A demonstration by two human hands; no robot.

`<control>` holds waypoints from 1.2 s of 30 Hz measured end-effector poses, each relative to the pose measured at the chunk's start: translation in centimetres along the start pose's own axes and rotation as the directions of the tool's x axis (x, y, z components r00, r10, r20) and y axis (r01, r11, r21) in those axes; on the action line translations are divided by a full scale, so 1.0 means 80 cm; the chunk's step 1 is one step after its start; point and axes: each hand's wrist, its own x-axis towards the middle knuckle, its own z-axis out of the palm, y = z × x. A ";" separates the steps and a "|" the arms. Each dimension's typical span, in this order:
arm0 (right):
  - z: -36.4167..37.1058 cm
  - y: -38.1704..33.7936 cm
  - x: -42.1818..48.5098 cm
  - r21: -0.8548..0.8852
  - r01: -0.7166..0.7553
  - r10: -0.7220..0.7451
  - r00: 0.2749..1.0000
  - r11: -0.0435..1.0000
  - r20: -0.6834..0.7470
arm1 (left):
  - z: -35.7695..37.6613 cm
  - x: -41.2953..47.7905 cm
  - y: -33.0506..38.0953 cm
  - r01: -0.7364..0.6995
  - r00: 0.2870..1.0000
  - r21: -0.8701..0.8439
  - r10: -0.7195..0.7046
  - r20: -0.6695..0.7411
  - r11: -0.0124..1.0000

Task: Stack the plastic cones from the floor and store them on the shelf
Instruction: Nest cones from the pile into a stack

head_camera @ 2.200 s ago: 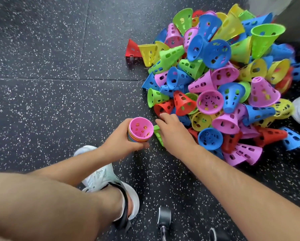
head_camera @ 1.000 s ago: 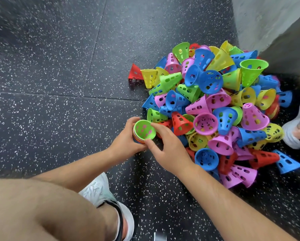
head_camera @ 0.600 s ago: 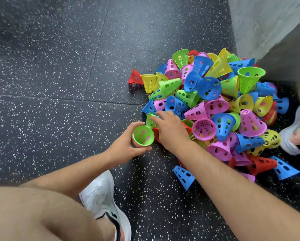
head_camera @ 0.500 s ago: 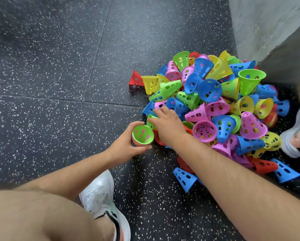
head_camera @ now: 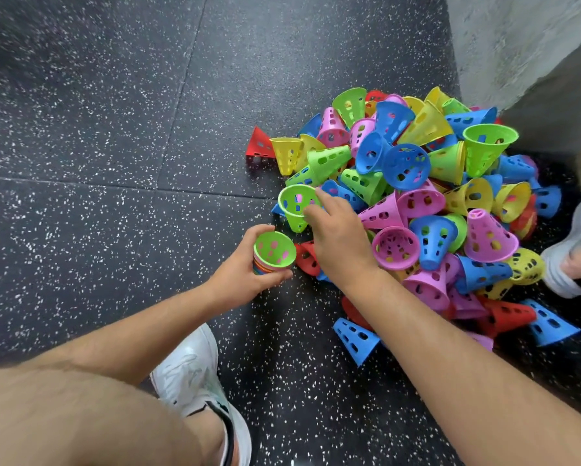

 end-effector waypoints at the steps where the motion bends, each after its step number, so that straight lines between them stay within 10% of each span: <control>1: -0.007 -0.002 -0.005 0.065 -0.027 0.031 0.998 0.998 -0.057 | 0.001 0.000 0.000 -0.003 1.000 0.005 0.003 0.003 1.000; 17: -0.010 -0.049 -0.080 0.416 -0.210 0.177 0.977 0.885 0.116 | 0.006 -0.006 -0.005 -0.031 0.999 -0.032 0.031 0.007 0.999; 24: 0.006 -0.029 -0.071 -0.041 -0.091 0.099 0.952 0.995 0.291 | 0.008 -0.007 -0.011 -0.049 0.999 0.010 0.049 0.023 0.999; 36: 0.011 -0.038 -0.047 -0.284 -0.017 0.167 0.840 0.959 0.515 | 0.002 -0.010 -0.011 -0.030 0.999 -0.040 0.030 0.015 0.999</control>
